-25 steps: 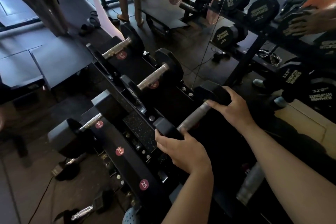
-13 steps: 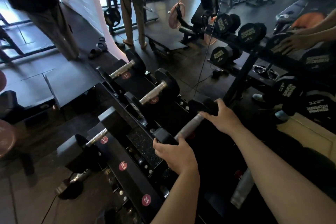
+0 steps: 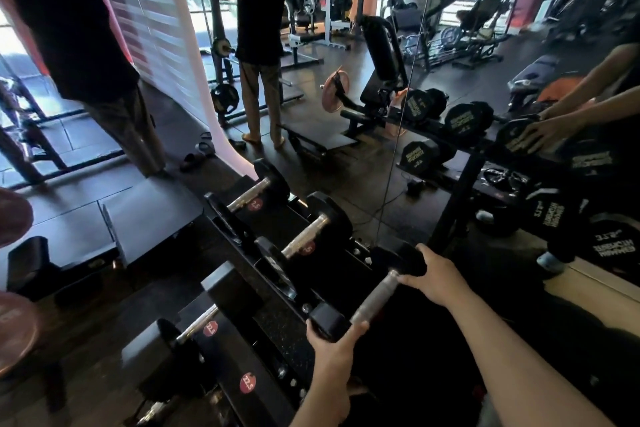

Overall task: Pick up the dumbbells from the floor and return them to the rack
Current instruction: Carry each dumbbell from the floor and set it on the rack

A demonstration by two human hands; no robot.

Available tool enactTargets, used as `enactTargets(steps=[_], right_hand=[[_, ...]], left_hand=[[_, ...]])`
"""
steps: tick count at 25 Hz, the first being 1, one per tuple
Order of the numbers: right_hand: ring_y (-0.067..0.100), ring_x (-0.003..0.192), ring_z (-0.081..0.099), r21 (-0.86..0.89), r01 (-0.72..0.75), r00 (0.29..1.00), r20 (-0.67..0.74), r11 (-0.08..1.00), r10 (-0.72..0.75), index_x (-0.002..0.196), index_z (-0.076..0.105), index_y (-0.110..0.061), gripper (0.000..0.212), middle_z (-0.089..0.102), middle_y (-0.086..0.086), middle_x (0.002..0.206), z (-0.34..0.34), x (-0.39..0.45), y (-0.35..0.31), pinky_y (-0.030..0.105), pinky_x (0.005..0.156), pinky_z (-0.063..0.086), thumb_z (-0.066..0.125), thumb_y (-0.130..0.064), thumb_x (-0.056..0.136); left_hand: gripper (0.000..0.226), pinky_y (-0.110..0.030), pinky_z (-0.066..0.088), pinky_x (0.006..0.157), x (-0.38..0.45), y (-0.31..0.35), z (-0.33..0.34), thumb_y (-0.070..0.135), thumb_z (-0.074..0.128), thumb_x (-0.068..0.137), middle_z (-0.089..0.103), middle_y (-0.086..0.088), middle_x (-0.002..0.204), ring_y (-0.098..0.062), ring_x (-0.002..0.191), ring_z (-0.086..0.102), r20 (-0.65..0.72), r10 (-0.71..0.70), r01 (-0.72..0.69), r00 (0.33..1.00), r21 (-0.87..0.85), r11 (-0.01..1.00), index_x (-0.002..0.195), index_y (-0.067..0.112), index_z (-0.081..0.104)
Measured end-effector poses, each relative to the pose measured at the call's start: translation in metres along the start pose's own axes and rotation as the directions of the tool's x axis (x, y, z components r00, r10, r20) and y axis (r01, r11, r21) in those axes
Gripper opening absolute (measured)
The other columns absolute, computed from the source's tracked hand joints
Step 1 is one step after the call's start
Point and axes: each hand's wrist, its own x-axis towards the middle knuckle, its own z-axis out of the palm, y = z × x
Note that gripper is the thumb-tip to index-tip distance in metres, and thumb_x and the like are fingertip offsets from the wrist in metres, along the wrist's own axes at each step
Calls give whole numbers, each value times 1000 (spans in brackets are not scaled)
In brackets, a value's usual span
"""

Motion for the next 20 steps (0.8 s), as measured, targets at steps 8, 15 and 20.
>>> enactTargets(steps=[8,15,20], right_hand=[[13,105,61,6,-78,996,39,997,78,137,45,-27,81,64,-2,126,-10,-13,-23,30,84,49,78,-65,73],[29,140,44,-123,-39,996,-90,992,29,152,37,-38,76,46,3,153,-2,-33,-72,51,111,38,47,-76,88],[29,140,44,-104,8,987,-159,995,-24,153,38,-33,68,48,5,152,-20,-43,-79,54,113,34,43,-69,95]], left_hand=[[135,-41,39,99,6,6,6,24,95,63,36,-17,152,-32,126,46,-46,-26,23,999,-63,998,159,26,0],[122,-51,42,101,-7,33,10,34,90,70,21,-21,157,-40,129,46,-153,3,8,988,74,997,158,25,7],[118,-54,39,107,-20,54,10,40,89,70,20,-18,159,-41,137,36,-209,87,-60,974,129,990,158,22,12]])
